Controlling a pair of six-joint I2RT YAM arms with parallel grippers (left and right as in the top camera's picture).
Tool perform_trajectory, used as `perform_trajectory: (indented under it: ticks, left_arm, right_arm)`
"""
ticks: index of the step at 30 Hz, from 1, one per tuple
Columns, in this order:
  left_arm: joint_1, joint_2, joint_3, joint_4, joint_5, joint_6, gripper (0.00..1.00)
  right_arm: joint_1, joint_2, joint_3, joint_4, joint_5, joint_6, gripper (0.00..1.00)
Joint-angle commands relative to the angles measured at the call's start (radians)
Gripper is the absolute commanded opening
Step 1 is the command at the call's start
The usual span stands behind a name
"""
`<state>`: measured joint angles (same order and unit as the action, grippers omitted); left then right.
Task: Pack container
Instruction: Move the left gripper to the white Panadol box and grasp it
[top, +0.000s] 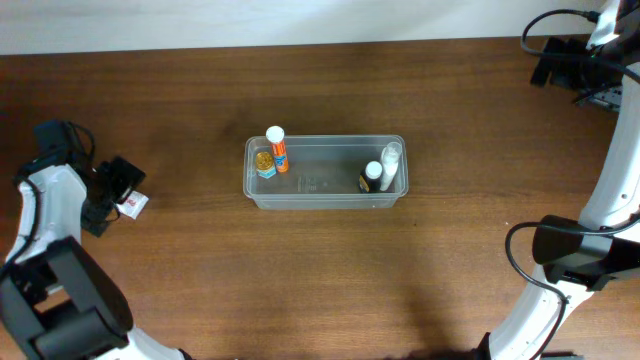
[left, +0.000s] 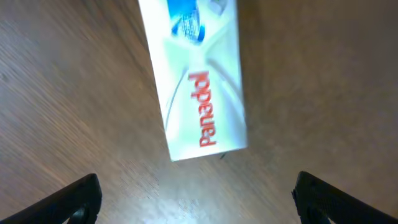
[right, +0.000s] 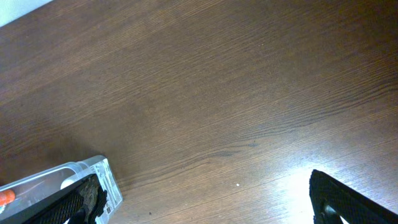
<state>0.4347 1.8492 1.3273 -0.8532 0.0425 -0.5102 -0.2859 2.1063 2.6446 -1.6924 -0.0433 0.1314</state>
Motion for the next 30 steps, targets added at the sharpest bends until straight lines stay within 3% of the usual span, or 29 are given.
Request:
perform_trajectory:
  ticks: [1, 14, 30]
  left_arm:
    - [0.009, 0.043, 0.093, -0.039, 0.022, 0.042, 0.99]
    - [0.068, 0.144, 0.402, -0.268, 0.024, 0.095, 0.99]
    - [0.085, 0.345, 0.415, -0.256, 0.021, 0.116, 1.00]
  right_arm:
    - [-0.003, -0.034, 0.016, -0.006, -0.002, 0.005, 0.98]
    - [-0.003, -0.034, 0.016, -0.006, -0.002, 0.005, 0.98]
    - [-0.003, -0.034, 0.016, -0.006, -0.002, 0.005, 0.98]
